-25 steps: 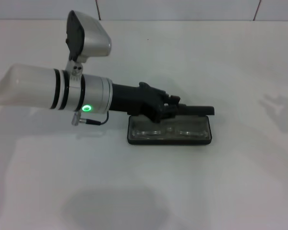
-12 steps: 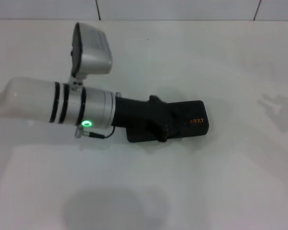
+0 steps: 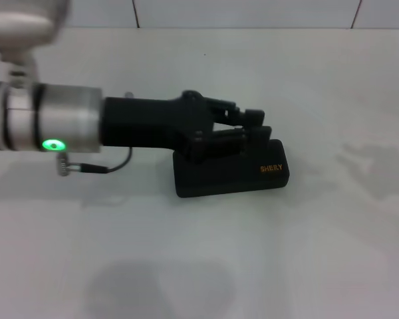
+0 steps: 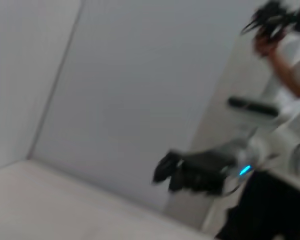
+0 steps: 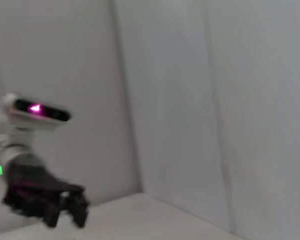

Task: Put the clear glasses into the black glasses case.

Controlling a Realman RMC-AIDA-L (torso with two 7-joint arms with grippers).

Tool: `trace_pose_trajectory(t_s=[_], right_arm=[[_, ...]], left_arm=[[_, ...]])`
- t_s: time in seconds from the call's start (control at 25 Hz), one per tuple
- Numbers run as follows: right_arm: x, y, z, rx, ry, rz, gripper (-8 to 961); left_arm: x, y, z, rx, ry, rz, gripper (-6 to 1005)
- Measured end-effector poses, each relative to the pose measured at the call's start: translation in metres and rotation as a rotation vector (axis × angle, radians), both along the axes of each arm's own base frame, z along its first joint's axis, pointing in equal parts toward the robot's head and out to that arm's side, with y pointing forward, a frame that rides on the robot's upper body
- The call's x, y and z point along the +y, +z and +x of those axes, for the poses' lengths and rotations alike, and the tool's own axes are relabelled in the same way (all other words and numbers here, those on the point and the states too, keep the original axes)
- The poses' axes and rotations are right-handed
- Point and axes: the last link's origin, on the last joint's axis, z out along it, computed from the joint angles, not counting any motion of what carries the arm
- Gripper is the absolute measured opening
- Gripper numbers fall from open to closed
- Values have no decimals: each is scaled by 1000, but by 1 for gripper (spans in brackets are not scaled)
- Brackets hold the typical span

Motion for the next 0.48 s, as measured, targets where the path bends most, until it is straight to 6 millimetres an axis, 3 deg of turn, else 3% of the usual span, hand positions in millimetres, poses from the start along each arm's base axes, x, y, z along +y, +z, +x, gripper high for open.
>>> trace_pose_trajectory(t_s=[0.16, 0.36, 0.48], right_arm=[[-9, -13, -14, 63, 106, -115, 269], [-14, -43, -34, 156, 244, -304, 276], [-9, -62, -45, 175, 286, -378, 411]], left_arm=[[-12, 21, -2, -82, -51, -21, 291], [-17, 33, -15, -50, -48, -12, 439], [-19, 38, -21, -33, -52, -18, 528]])
